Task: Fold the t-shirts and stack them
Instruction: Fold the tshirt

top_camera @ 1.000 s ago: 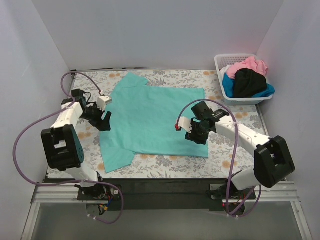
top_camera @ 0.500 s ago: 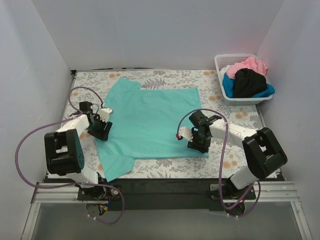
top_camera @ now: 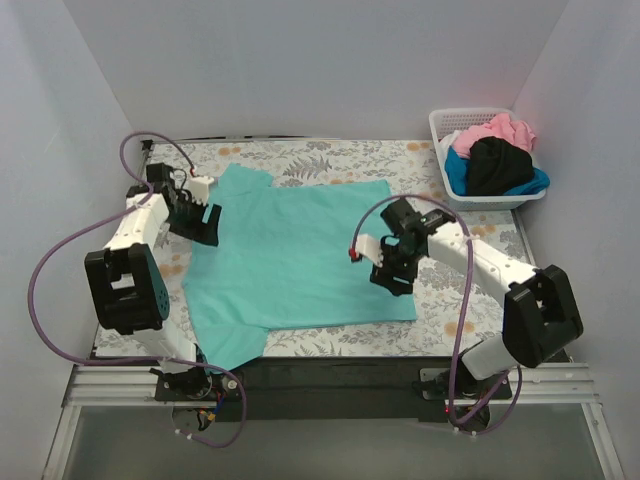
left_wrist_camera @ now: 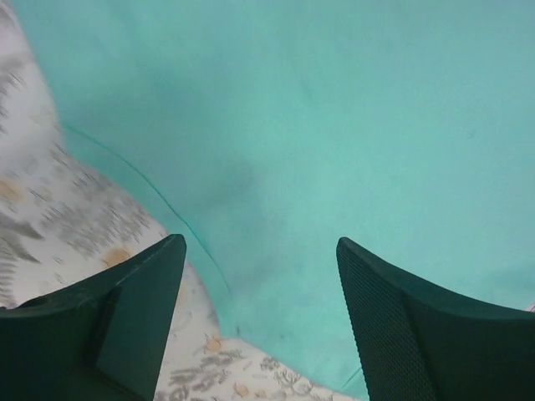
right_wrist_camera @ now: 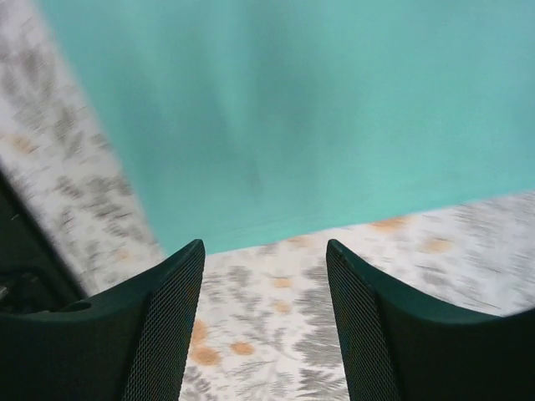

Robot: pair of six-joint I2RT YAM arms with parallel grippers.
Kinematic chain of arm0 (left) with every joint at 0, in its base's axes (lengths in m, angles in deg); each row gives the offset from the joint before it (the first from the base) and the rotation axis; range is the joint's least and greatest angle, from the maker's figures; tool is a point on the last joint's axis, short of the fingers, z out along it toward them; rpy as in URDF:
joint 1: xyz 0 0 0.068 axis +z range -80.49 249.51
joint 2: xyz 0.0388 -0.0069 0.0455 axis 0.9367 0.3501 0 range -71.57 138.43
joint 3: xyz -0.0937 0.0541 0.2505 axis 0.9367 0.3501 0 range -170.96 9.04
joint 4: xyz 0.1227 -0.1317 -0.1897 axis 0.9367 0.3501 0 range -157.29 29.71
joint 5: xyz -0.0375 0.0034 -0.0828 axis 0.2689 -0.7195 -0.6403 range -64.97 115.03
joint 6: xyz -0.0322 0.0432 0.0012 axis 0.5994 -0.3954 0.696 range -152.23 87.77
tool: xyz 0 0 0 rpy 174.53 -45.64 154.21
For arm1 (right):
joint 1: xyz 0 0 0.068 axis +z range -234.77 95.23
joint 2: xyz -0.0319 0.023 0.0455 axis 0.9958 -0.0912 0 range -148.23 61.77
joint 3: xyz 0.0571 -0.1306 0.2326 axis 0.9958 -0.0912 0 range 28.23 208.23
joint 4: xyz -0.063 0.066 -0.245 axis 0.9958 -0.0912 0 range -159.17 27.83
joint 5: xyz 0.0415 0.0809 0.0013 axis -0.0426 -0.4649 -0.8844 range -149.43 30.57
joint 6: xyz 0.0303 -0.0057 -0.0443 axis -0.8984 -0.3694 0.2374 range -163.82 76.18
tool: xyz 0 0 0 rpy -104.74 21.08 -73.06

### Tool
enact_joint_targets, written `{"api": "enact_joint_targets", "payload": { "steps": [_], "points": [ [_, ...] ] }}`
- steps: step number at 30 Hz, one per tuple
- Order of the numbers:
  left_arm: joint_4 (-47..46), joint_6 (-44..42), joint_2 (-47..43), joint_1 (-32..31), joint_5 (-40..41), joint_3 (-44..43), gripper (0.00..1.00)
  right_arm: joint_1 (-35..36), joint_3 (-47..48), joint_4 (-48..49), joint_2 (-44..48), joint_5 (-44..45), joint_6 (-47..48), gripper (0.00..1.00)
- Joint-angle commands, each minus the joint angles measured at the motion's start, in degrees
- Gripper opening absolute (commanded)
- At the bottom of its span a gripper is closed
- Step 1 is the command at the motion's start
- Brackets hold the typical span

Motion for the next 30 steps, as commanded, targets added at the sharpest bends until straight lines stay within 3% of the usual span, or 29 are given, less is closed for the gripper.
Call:
{"api": "enact_joint_targets", "payload": {
  "steps": [1, 3, 8, 9, 12, 17, 23, 30],
  "points": [
    [-0.7, 7.98, 4.26, 0.26, -9.27, -12.08, 0.74, -9.01, 15.32, 0.05, -6.2, -4.07, 1.23, 0.67],
    [-4.31, 11.51, 7.53, 0.17, -10.42, -19.64, 0.78, -14.27, 28.5, -0.21, -14.96, -5.14, -1.48, 0.65],
    [-12.73, 24.33, 22.11, 0.17, -8.67, -34.24, 0.8, -18.52, 57.47, 0.31, -31.6, -4.0, -9.48, 0.56],
    [-13.8, 25.67, 23.96, 0.17, -8.14, -37.66, 0.8, -19.4, 61.03, 0.31, -37.03, -3.65, -12.37, 0.51],
    [-15.91, 29.89, 30.21, 0.17, -8.05, -44.78, 0.78, -21.07, 72.97, 1.89, -46.09, -2.86, -15.37, 0.48],
    [-20.82, 32.62, 34.87, 0.17, -8.93, -47.36, 0.76, -22.74, 73.02, 10.94, -50.87, -3.9, -16.26, 0.48],
    [-23.65, 33.07, 38.92, 0.17, -8.49, -48.67, 0.76, -23.01, 69.42, 18.58, -53.16, -7.33, -16.79, 0.57],
    [-23.74, 33.15, 42.79, -0.18, -8.31, -51.31, 0.76, -23.01, 69.33, 20.27, -56.76, -7.52, -15.65, 0.57]
  ]
}}
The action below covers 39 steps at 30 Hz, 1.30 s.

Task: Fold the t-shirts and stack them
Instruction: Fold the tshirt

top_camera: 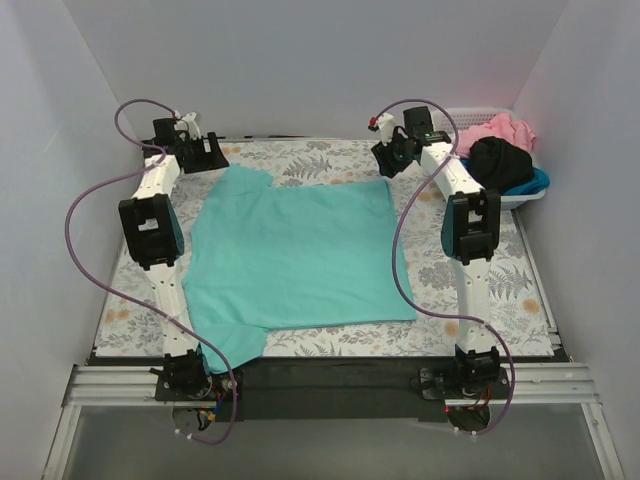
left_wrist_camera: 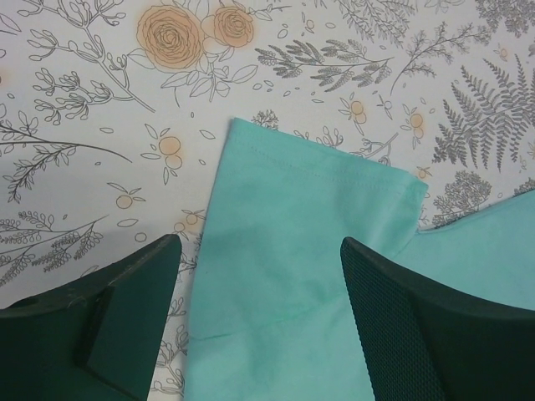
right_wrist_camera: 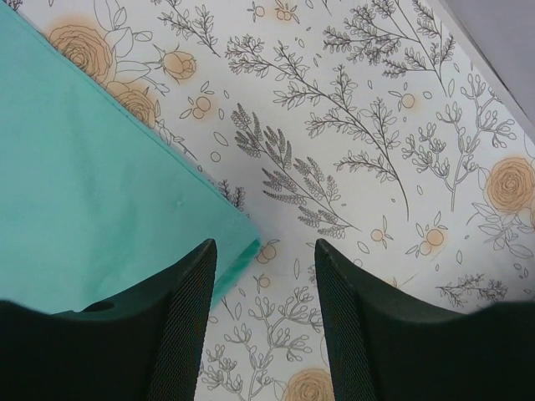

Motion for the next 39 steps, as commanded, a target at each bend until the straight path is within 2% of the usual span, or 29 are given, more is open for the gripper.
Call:
{"api": "enact_joint_targets", "payload": {
  "steps": [1, 14, 21, 27, 32, 35, 37, 38, 39],
  "points": [
    [-0.88, 0.54, 1.13, -0.2, -0.62, -2.29, 0.76, -0.04, -0.18, 3.15, -2.23, -1.11, 0.57, 0.57],
    [-0.88, -0.69, 5.44, -1.35, 2.8, -6.15, 0.84, 0.05, -1.5, 3.5, -5.66, 0.65, 4.88, 0.59],
    [-0.88, -2.88, 9.3, -2.66, 7.72, -10.28, 0.85, 0.05, -2.64, 3.5, -5.84, -0.05, 6.46, 0.51],
    [-0.97, -8.24, 11.15, -5.3, 10.8, -10.81, 0.82, 0.23, -4.65, 3.42, -5.05, -0.49, 8.21, 0.45],
    [-0.97, -11.4, 12.73, -7.14, 14.14, -11.34, 0.7, 0.66, -6.77, 3.24, -4.0, -0.32, 9.8, 0.3],
    [-0.35, -12.73, 13.09, -7.76, 14.5, -11.08, 0.6, 0.84, -7.3, 2.98, -3.99, -0.05, 10.33, 0.27],
    [-0.26, -13.34, 13.09, -7.94, 14.5, -10.55, 0.47, 0.93, -7.38, 2.71, -3.99, 0.12, 10.77, 0.22],
    [-0.18, -13.52, 13.17, -8.11, 14.41, -10.46, 0.43, 0.93, -7.38, 2.71, -3.91, 0.12, 11.03, 0.15],
    [-0.17, -13.69, 13.26, -8.11, 14.5, -10.46, 0.35, 0.93, -7.38, 2.63, -3.91, 0.3, 11.03, 0.08]
  ]
}}
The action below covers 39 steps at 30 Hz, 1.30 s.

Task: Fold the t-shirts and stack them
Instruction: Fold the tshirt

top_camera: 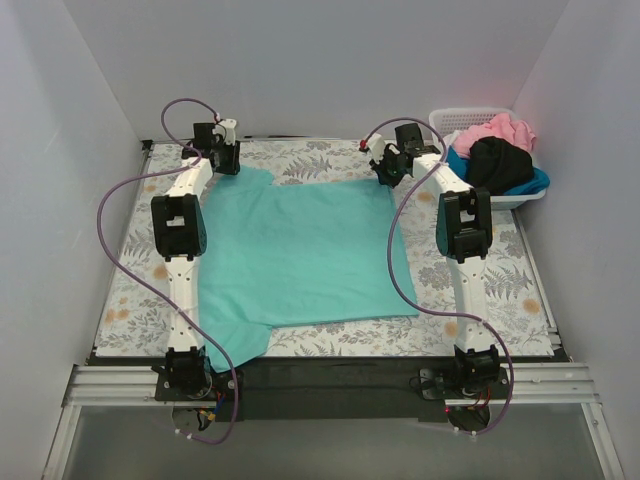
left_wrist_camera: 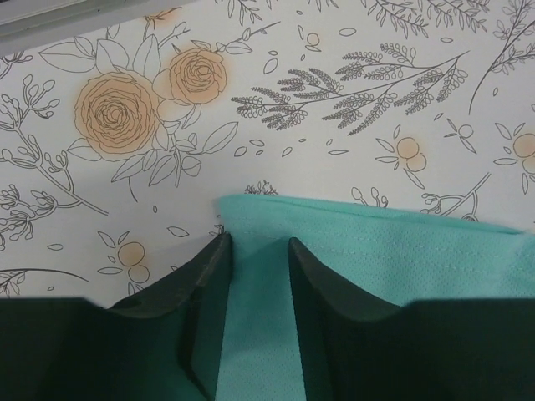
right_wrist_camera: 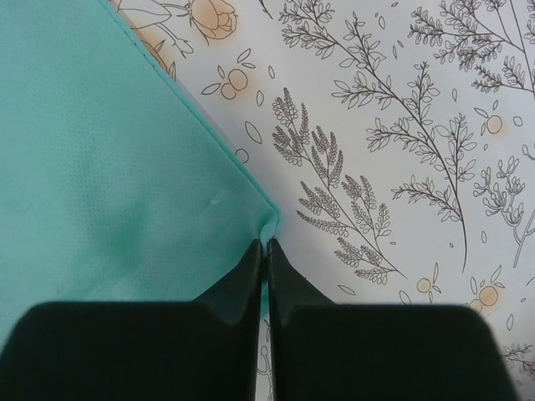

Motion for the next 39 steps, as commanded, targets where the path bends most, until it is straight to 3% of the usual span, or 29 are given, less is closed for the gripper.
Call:
{"api": "enact_joint_targets", "payload": {
  "steps": [1, 3, 6, 11, 21, 39],
  "points": [
    [2.99, -1.8, 1.11, -0.25, 0.81, -0.17, 0.31, 0.23, -2.12, -3.32, 0.22, 1.91, 1.28, 0.01],
    [2.91, -1.89, 1.02, -0.25, 0.37, -0.34, 0.15, 0.14, -2.03, -3.23, 0.66, 1.83, 1.2, 0.01],
    [2.03, -1.02, 0.5, -0.24, 0.46, -1.13, 0.0, 0.14, -2.12, -3.32, 1.63, 1.22, 0.67, 0.01],
    [-2.45, 0.92, -5.63, -0.07, -2.17, 1.32, 0.0, 0.14, -2.82, -3.23, 5.57, -0.63, -0.03, 0.01],
    [-9.31, 0.48, -22.51, 0.9, -9.2, 15.73, 0.0, 0.14, -8.26, -3.58, 15.07, -3.62, 1.11, 0.01],
    [-9.49, -7.95, -58.38, 1.34, -12.46, 56.58, 0.0, 0.14, -30.93, -4.82, 32.3, -5.2, 10.51, 0.01]
  ]
}}
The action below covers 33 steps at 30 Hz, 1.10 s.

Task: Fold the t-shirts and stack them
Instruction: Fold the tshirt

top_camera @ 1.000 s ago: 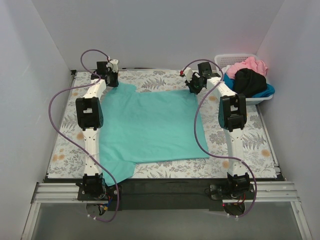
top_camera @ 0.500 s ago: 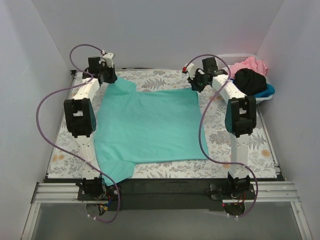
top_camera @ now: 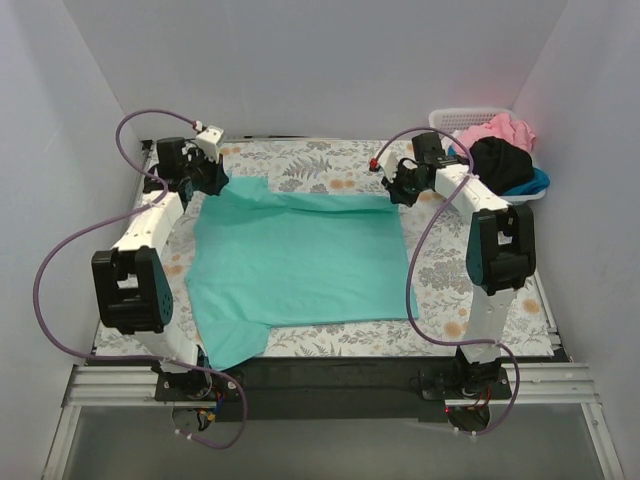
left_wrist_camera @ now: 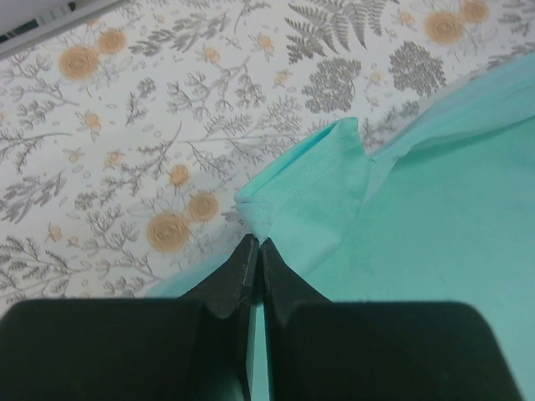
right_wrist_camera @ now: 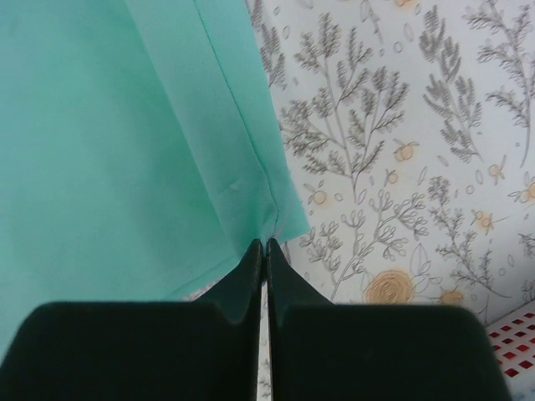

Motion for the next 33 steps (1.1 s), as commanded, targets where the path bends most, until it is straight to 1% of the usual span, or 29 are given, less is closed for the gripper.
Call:
{"api": "enact_joint_targets", "payload": {
  "steps": [1, 6, 10, 14, 17, 19, 23, 26, 27, 28, 30, 33],
  "points": [
    [0.57, -3.28, -8.05, 0.35, -1.13, 5.52, 0.0, 0.06, -3.4, -0.66, 5.31, -1.36, 3.03, 0.01],
    [1.36, -5.04, -14.73, 0.35, -0.44, 15.09, 0.0, 0.06, -8.85, -0.75, 7.6, -1.88, 5.23, 0.01],
    [2.06, -6.62, -16.84, 0.35, 0.44, 20.63, 0.0, 0.14, -11.4, -1.19, 7.08, -1.45, 6.38, 0.01],
    [1.98, -8.28, -17.2, 0.35, 2.37, 24.86, 0.0, 0.49, -12.81, -2.15, 5.93, -1.44, 6.82, 0.01],
    [1.19, -9.34, -15.98, 0.44, 5.45, 26.62, 0.0, 0.93, -14.56, -2.77, 5.67, -1.44, 7.26, 0.01],
    [0.4, -9.96, -15.62, 0.53, 7.03, 27.33, 0.0, 1.37, -15.71, -2.69, 6.02, -1.36, 7.69, 0.01],
    [-0.05, -11.1, -14.57, 0.44, 7.39, 27.51, 0.0, 1.9, -16.77, -2.77, 5.93, -0.65, 8.14, 0.01],
    [0.48, -11.37, -12.9, 0.44, 9.49, 25.67, 0.0, 1.9, -15.89, -2.95, 5.93, 0.14, 8.22, 0.01],
    [2.31, -11.8, -11.85, 0.53, 9.76, 24.88, 0.0, 1.9, -15.63, -2.95, 6.02, 0.75, 8.31, 0.01],
    [3.37, -13.03, -11.41, 0.7, 9.5, 22.87, 0.0, 1.9, -15.02, -2.95, 6.19, 1.1, 8.4, 0.01],
    [5.74, -14.79, -11.31, 1.14, 7.66, 21.8, 0.0, 1.9, -14.58, -2.86, 6.37, 1.98, 8.84, 0.01],
    [6.54, -18.21, -12.54, 1.14, 5.55, 22.23, 0.01, 1.9, -14.13, -3.04, 6.37, 2.77, 9.28, 0.01]
  ]
}}
